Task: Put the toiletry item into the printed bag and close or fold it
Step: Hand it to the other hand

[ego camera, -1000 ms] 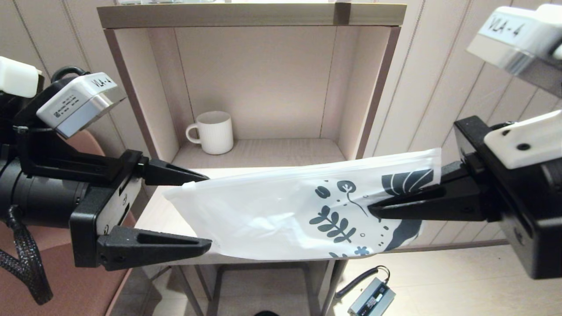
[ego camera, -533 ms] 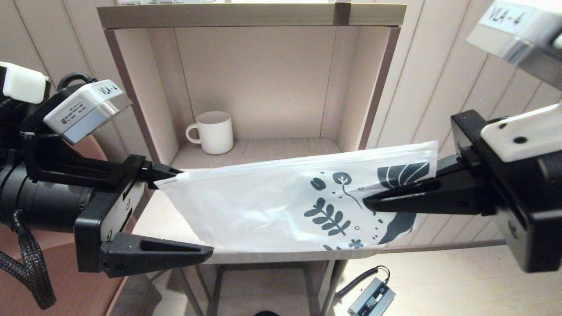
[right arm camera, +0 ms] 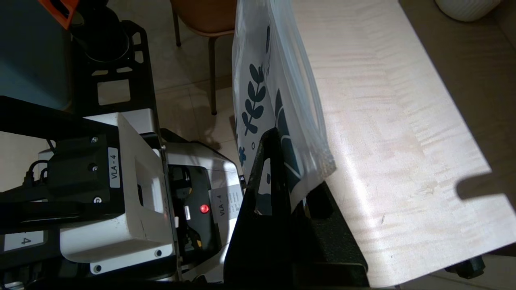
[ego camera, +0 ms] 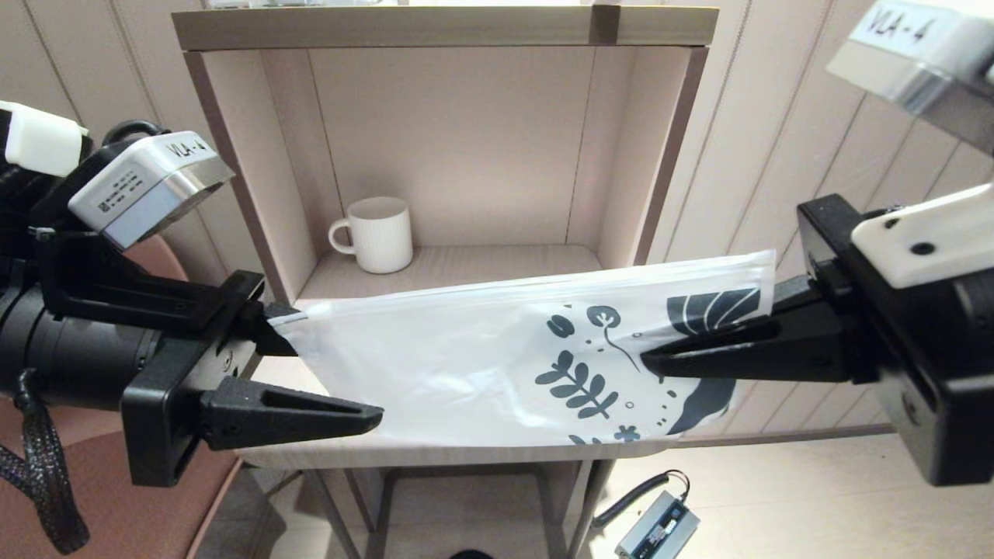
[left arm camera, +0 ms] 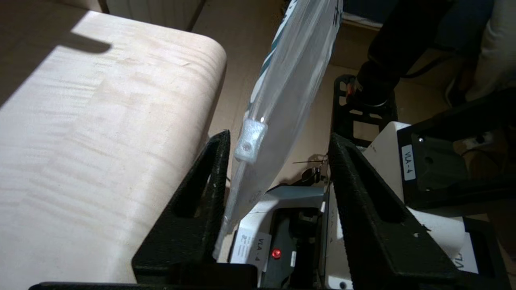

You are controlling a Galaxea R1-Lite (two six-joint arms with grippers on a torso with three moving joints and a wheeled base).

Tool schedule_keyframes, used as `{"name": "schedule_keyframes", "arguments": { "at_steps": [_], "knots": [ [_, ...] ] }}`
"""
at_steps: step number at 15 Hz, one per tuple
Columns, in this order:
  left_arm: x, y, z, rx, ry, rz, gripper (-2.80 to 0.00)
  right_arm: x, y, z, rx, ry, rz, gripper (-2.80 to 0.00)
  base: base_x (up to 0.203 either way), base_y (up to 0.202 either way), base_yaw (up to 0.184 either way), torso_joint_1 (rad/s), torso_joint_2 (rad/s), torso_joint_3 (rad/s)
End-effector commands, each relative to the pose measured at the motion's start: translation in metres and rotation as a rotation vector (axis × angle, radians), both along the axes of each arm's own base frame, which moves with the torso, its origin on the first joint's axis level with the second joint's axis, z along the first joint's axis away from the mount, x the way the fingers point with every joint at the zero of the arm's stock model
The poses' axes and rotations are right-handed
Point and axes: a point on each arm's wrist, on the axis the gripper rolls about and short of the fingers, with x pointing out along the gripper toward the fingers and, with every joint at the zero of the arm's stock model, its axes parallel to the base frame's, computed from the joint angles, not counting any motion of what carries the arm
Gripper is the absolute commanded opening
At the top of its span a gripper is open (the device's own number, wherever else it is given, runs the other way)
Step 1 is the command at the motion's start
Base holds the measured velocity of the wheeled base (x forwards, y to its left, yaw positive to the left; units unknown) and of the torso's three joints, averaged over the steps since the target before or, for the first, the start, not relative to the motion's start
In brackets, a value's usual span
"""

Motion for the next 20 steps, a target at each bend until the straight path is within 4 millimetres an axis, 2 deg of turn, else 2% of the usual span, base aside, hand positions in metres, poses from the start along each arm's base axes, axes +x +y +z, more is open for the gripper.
{"name": "schedule_keyframes", "arguments": {
  "at_steps": [1,20],
  "knots": [
    [-0.001,-0.0011,-0.001,-0.007,0.007,-0.025,-2.8,-0.0005,0.001,0.0005,0.0,0.002,0.008,-2.8,0.0,0.0,0.0,0.0,0.0,0.0],
    [-0.006,-0.002,-0.0016,-0.011,0.006,-0.048,-2.8,0.0028,0.001,-0.0058,-0.014,0.026,-0.011,-2.8,0.0,0.0,0.0,0.0,0.0,0.0]
  ]
}}
